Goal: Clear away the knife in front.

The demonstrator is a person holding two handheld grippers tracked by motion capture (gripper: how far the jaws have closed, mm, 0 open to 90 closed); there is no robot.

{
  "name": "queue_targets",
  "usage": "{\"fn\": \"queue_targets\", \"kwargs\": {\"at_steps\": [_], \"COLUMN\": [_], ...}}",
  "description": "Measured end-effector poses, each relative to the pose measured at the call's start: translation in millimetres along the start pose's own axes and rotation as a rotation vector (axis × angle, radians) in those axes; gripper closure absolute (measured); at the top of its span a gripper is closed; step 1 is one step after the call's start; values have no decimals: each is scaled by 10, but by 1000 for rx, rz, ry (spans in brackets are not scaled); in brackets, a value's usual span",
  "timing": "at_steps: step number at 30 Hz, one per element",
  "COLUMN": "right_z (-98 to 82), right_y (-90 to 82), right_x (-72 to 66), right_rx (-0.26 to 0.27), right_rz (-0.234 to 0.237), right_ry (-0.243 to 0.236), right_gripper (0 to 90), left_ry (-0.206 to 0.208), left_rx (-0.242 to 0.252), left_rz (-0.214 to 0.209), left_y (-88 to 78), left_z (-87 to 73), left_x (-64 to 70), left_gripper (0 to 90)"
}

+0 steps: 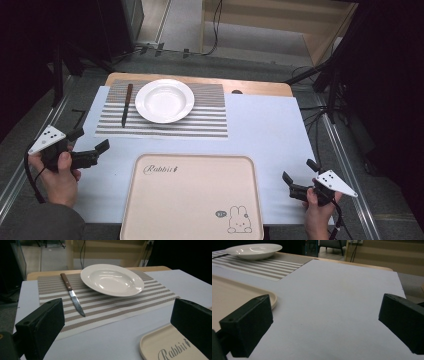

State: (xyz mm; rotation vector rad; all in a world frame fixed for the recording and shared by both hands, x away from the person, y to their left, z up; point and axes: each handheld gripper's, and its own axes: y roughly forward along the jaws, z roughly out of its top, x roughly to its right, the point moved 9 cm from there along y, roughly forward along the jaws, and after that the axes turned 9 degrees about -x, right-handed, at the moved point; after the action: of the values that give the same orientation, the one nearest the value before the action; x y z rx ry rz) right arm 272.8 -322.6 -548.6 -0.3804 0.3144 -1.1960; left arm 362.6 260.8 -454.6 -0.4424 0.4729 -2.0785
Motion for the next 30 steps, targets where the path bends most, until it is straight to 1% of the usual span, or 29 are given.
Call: {"fn": "queue_targets", "kwargs": {"at_steps": [1,3,5,6,7,9,10,11,15,16,23,24,27,28,29,30], "right_z": [0,0,0,0,0,0,0,0,0,-1,-1,-1,-1,-1,-1,-1], "right_y": [0,0,0,0,0,0,0,1,1,1,1,1,2,2,2,2], "right_x": [0,1,2,2,2,0,0,-1,-1,0,0,1,0,0,0,0], "right_rx": [0,1,1,1,1,1,1,1,1,1,1,1,0,0,0,0], "right_rz": [0,1,1,1,1,1,1,0,-1,-1,-2,-2,-3,-3,-3,-3], "right_ry": [0,-1,-1,-1,-1,-1,-1,-2,-2,-2,-2,-2,-2,-2,-2,-2], "right_gripper": [0,0,0,0,0,0,0,0,0,0,0,0,0,0,0,0], "left_ry": [0,7,5,7,7,9,9,11,9,12,7,7,11,10,10,4], "left_rx": [0,-2,-1,-1,-1,-2,-2,-6,-8,-14,-36,-47,-59,-68,-68,-77], "left_rz": [0,3,0,1,1,0,0,0,0,4,1,1,7,6,6,4], "left_y": [0,38,48,69,69,99,99,120,158,184,282,325,366,415,415,470], "left_z": [0,64,87,134,134,208,208,255,332,366,451,477,504,532,532,556], "left_x": [0,5,6,-2,-2,-14,-14,-29,-59,-78,-140,-159,-184,-208,-208,-234], "left_gripper": [0,0,0,0,0,0,0,0,0,0,0,0,0,0,0,0]}}
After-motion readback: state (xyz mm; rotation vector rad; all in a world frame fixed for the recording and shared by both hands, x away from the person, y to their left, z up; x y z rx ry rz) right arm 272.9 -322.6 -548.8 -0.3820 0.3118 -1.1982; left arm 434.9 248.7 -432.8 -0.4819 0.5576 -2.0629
